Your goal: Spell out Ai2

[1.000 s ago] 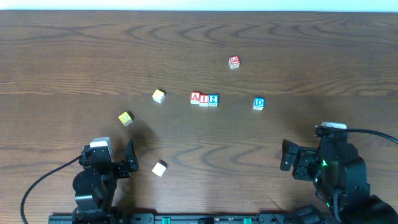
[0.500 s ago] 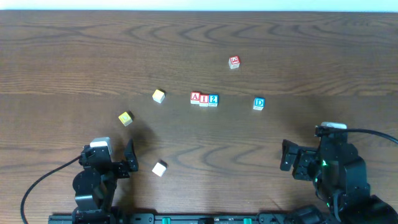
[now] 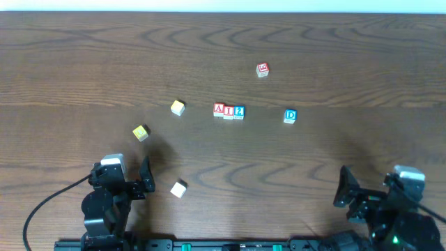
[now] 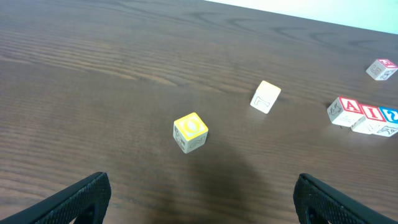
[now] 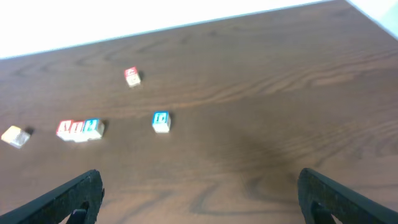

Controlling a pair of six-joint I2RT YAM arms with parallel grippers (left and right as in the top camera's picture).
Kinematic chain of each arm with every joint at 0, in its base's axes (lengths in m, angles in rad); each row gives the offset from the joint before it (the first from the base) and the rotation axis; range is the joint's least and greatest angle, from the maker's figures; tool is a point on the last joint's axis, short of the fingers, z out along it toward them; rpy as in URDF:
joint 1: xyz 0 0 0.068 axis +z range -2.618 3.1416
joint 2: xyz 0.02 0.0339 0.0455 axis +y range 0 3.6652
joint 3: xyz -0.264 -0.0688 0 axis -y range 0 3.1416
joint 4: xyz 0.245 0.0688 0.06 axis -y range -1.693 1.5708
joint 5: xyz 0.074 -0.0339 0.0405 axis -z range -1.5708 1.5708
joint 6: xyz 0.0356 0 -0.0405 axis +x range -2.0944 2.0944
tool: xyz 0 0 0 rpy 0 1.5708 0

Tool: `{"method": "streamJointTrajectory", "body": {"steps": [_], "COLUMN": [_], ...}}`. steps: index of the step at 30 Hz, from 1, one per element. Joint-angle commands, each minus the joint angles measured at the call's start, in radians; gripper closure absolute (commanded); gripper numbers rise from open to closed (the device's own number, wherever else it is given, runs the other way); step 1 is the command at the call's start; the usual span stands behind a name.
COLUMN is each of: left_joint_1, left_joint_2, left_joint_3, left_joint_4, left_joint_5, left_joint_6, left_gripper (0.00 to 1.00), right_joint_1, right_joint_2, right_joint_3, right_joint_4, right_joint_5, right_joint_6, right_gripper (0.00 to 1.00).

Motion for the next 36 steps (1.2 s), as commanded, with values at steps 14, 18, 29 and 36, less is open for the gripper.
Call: {"method": "streamJointTrajectory", "body": {"steps": [14,18,29,36], "left_joint_1": [-0.003,-0.003,-0.003,-0.003], "left_joint_2": [-0.008,-0.008,-0.008,-0.008], "left_joint_3": [-0.019,-0.019,-0.019,-0.019], "left_joint_4": [0.003,0.004,0.003,0.004], "left_joint_5": [0.0,0.0,0.0,0.0], "left_joint_6": [-0.011,-0.011,-0.011,-0.011], "left_gripper": [0.05,0.05,0.05,0.05], "right_joint_1": [-0.034,-0.041,-0.068,-0.068], "right_joint_2": [-0.214,-0.248,-0.249,-0.249], "right_joint_3": [-0.467,-0.566,-0.707,-0.707], "right_joint_4": [0.444,0.507,0.577,0.581], "right_joint_5": [-0.051,-0.058,-0.07,-0.069], "right_joint_6": [-0.024,-0.024,-0.022,-0.021], "right_gripper": [0.01,0.01,0.01,0.01]}}
